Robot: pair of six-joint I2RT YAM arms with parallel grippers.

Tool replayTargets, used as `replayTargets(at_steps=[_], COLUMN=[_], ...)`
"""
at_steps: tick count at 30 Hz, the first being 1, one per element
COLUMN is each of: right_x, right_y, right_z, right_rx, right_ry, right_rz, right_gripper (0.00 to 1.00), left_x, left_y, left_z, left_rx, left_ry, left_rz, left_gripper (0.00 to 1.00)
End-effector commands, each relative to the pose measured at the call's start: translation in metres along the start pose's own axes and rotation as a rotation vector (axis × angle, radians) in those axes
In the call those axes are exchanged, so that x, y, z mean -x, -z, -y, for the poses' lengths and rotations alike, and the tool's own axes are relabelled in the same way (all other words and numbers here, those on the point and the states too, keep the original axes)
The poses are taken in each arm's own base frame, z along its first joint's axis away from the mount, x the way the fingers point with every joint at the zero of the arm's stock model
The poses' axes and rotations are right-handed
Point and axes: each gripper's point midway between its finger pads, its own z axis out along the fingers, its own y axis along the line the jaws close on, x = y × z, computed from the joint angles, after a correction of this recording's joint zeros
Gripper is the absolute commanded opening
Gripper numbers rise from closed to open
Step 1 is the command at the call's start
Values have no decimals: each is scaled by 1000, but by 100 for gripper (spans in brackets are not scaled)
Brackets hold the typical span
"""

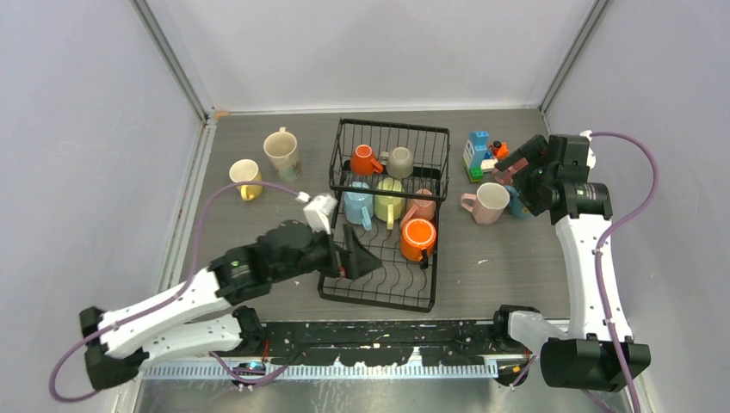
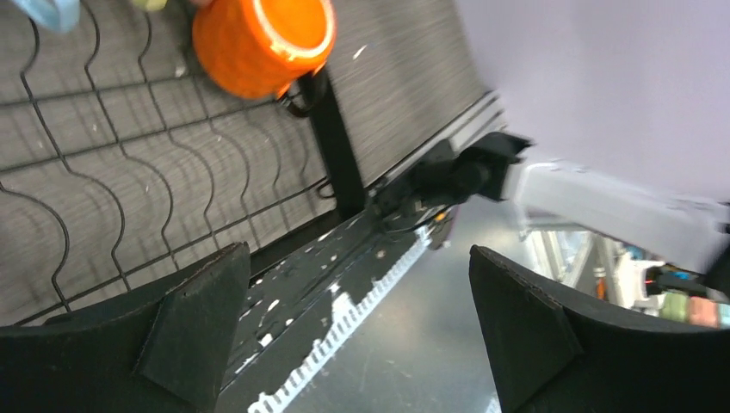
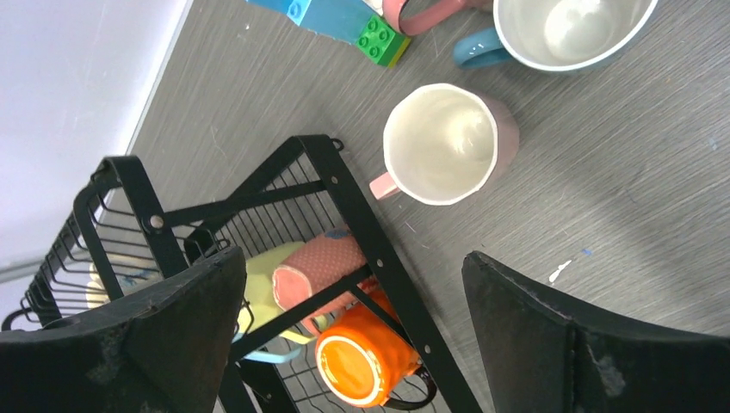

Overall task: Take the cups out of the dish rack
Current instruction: Unload the cup from the dish rack.

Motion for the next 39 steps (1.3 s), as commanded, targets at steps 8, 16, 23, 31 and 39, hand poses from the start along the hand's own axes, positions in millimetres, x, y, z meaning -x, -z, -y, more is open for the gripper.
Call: replayTargets(at_steps=[8, 16, 23, 31, 39], right_x=[-23, -39, -45, -53, -57], right_y=[20, 8, -1, -5, -7], right_z=[2, 20, 29, 28, 25], right_rx=[83, 45, 10, 40, 59], right_ry=[117, 97, 91, 81, 82], right_rz=[-73, -104, -121, -147, -169], right_gripper=[100, 100, 100, 100, 100], left_x=[-27, -46, -50, -55, -61], left_y=[-99, -158, -179, -195, -210], left_z=[-16, -19, -37, -46, -59], left_rx=[252, 432, 586, 655, 679], left_ry=[-108, -293, -351, -367, -348], left_rz=[194, 205, 207, 212, 203], left_gripper=[100, 100, 93, 68, 62])
